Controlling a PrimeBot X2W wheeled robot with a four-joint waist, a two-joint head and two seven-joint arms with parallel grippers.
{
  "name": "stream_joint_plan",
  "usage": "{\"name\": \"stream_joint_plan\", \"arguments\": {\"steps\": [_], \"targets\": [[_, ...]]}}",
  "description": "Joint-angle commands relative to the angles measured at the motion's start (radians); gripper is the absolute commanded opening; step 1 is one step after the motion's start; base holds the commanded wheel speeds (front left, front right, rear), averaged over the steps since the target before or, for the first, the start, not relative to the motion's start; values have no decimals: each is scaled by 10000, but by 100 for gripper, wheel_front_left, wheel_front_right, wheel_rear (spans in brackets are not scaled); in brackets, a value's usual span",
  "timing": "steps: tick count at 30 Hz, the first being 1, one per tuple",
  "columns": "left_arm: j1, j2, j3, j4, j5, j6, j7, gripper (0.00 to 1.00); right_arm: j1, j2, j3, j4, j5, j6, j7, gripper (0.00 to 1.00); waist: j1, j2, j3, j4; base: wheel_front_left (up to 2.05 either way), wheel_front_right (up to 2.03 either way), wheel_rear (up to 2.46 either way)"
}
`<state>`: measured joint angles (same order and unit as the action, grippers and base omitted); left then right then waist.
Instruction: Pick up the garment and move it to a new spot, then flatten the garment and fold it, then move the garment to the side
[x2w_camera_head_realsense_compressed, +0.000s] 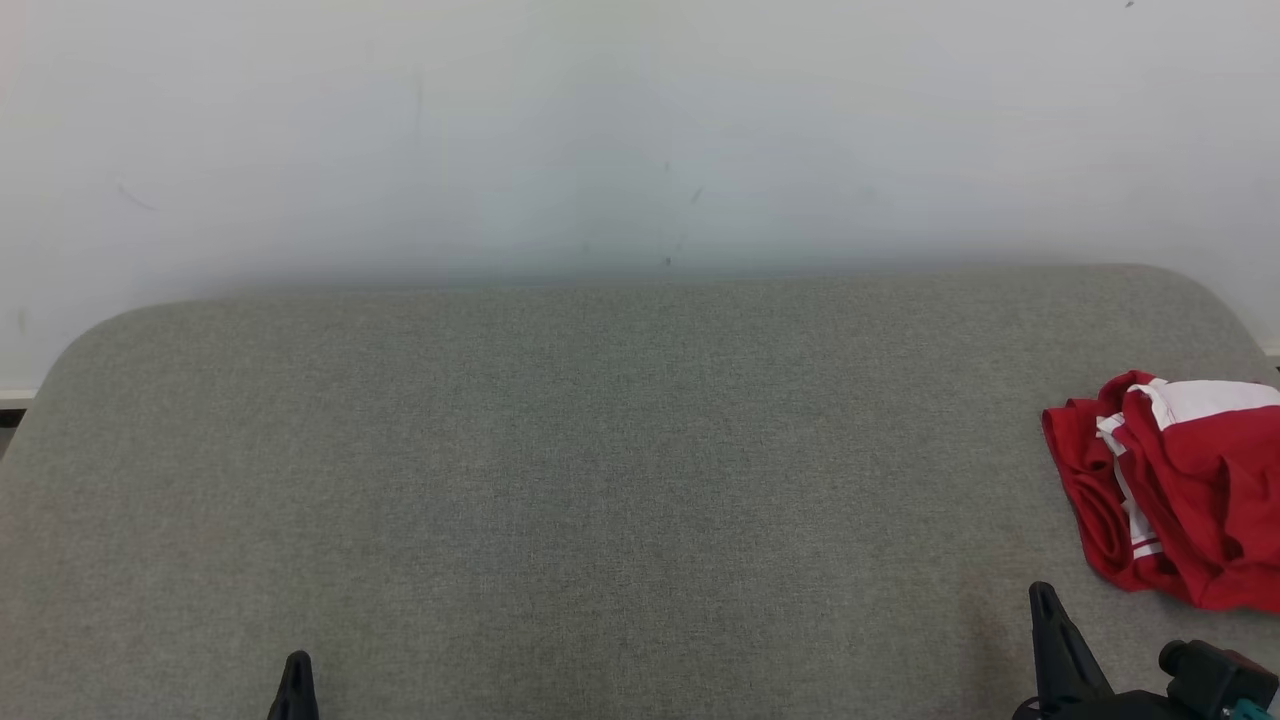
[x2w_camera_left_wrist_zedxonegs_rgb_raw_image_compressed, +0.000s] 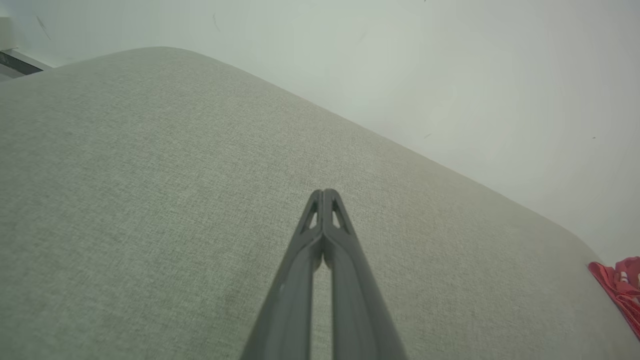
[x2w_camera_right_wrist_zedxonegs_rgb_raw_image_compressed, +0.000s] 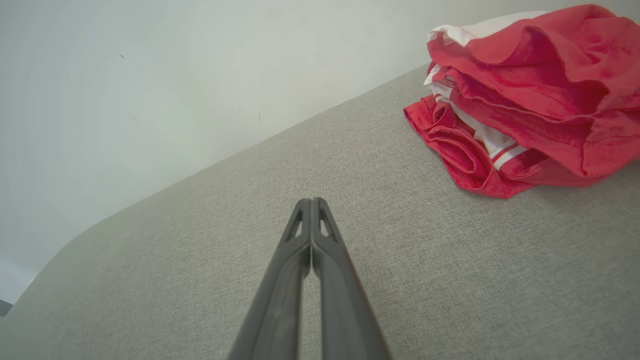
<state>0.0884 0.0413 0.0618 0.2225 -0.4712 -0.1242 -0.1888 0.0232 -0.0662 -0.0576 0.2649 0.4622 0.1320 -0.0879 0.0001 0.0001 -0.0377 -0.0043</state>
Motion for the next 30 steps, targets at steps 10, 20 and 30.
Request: {"name": "stream_joint_plan", "arguments": {"steps": [10,20,30], "targets": [[-541,55,102,-77,-1892,-24,475,0,-409,20,-109,-219,1914,-5,292,0,-1,-1,39,4,0,0,0],[-767,65,167,-39,-3312,-33,855,0,-558,40,-176,-224,3346,-7,546,0,-1,-1,76,8,0,0,0],[-973,74,227,-2,-4576,-42,1194,0,-686,59,-239,-224,4625,-9,780,0,-1,-1,113,12,0,0,0]]}}
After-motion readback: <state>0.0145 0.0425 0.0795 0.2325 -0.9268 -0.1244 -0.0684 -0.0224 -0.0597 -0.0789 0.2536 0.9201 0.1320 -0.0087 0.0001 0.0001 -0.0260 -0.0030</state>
